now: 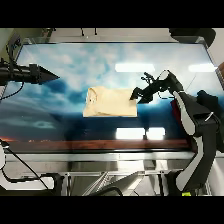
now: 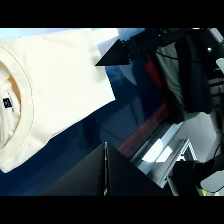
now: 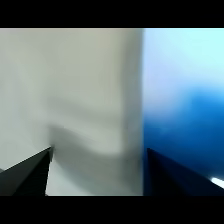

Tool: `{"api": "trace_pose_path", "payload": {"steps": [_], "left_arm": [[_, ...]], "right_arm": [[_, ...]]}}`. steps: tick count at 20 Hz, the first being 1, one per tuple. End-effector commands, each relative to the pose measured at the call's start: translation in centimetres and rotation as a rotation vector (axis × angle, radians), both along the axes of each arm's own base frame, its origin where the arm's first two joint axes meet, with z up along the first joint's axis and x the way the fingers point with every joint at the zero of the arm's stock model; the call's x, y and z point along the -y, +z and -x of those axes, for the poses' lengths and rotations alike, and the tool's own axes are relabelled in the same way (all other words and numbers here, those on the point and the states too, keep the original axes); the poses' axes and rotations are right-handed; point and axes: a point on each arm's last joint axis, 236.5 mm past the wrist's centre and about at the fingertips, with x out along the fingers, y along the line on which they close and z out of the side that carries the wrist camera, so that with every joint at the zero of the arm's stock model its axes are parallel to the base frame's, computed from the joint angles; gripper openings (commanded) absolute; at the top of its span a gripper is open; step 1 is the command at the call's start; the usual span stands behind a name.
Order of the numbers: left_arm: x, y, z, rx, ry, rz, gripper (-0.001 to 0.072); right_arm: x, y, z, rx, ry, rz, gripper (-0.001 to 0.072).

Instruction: Fold the shirts.

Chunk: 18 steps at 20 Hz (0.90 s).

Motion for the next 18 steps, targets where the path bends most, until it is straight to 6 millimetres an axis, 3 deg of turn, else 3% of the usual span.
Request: {"api": "trace_pose_path", "payload": {"steps": [1,2,3,5,6,7,8,10,13,16,18], "left_arm": [[0.1,0.0,0.1,-0.002,-0.002,0.002,0.0015],[0.2,0.0,0.1,-0.003,-0.005,0.002,0.0015],[0.3,0.0,0.2,-0.005,-0.010,0.002,0.0015],[0.6,0.0,0.3,-0.011,-0.017,0.003,0.0015],[0.9,0.0,0.4,-0.012,-0.022,0.003,0.0015],[1.3,0.0,0.5,-0.012,-0.032,0.002,0.0015],[1.6,0.0,0.6,-0.012,-0.040,0.002,0.0015],[2.5,0.0,0.8,-0.012,-0.062,0.002,0.0015],[3.9,-0.1,1.3,-0.013,-0.096,0.001,0.0015],[4.8,-0.1,1.9,-0.019,-0.129,0.000,0.0015],[5.2,-0.1,2.4,-0.028,-0.153,0.000,0.0015]], "right_arm": [[-4.1,1.2,-0.2,0.006,0.012,-0.209,0.0644],[-4.8,1.7,-0.1,0.019,0.025,-0.233,0.0535],[-5.3,1.8,-0.1,0.030,0.035,-0.239,0.0474],[-5.9,2.0,0.0,0.035,0.043,-0.252,0.0470],[-6.3,2.4,0.1,0.043,0.053,-0.270,0.0363],[-6.5,2.8,0.1,0.052,0.062,-0.292,0.0168],[-6.9,3.4,0.0,0.068,0.067,-0.314,0.0049],[-7.5,5.1,-0.4,0.091,0.057,-0.366,0.0019],[-7.1,10.0,-2.6,0.207,0.013,-0.425,0.0018],[-2.4,18.8,-6.7,0.397,-0.118,-0.426,0.0018],[3.1,25.6,-8.4,0.507,-0.261,-0.409,0.0017]]}}
